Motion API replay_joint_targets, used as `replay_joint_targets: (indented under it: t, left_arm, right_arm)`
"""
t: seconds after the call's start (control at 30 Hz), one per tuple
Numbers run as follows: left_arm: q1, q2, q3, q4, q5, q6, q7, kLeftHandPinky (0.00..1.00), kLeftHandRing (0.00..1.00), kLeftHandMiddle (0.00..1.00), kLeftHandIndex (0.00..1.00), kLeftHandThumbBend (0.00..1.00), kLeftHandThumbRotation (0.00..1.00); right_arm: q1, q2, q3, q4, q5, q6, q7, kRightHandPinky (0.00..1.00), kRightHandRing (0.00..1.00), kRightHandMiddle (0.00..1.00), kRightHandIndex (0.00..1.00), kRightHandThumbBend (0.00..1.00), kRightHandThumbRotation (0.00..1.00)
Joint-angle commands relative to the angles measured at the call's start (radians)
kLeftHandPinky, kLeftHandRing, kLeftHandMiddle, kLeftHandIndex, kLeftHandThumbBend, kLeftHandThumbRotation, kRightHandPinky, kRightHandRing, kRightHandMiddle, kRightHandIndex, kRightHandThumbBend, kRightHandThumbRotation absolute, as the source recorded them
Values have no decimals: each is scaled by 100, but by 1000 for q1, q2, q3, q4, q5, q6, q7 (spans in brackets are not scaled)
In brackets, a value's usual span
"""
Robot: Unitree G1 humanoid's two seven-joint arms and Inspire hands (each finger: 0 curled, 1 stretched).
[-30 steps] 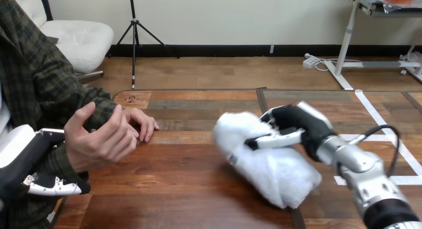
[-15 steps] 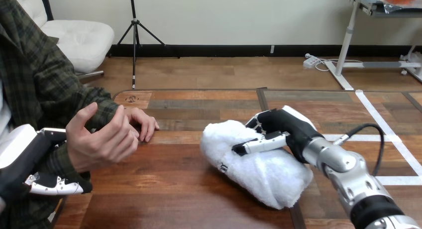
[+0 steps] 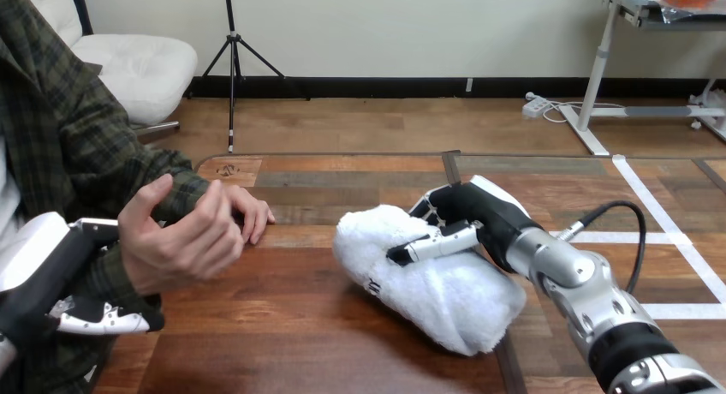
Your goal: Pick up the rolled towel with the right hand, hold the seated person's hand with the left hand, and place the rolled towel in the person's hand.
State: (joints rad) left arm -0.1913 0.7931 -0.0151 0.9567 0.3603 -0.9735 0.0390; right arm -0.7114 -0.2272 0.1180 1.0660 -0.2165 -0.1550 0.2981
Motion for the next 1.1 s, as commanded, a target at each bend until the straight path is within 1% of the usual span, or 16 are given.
replay_joint_targets:
  t: [0.0,0.3,0.4,0.6,0.7,0.8,0.9,1.07]
  left_arm:
    - [3,-83,-23,-119,-11,-4,3,34,40,47,49,84,12]
    - [25,-102,-20,-180,-12,8,9,34,40,47,49,84,13]
    - [32,-108,-20,-200,-23,18,-3,34,40,47,49,84,14]
    - [43,-122,-21,-242,-32,43,-15,34,40,47,49,84,13]
    - [54,-131,-21,-279,-35,74,-21,34,40,47,49,85,14]
    - [60,-139,-20,-303,-33,85,-21,34,40,48,49,85,14]
    - [61,-150,-20,-315,-26,85,-16,34,41,48,49,84,14]
    - [61,-163,-22,-335,-9,97,-3,34,40,48,49,84,14]
  right_arm:
    - [-183,26,-2,19,-1,-62,-35,27,31,38,42,84,0]
    - [-201,41,4,54,-7,-79,-38,26,30,37,40,85,0]
    - [-208,48,3,67,-11,-82,-39,26,30,37,40,85,0]
    - [-218,58,3,84,-17,-92,-40,26,30,37,39,85,0]
    - [-224,64,7,94,-23,-99,-44,25,30,37,38,85,0]
    - [-230,67,10,99,-29,-96,-46,25,30,37,38,85,0]
    - [-237,71,12,105,-33,-87,-47,25,30,37,39,85,0]
    - [-246,79,11,114,-33,-91,-46,25,30,37,39,86,0]
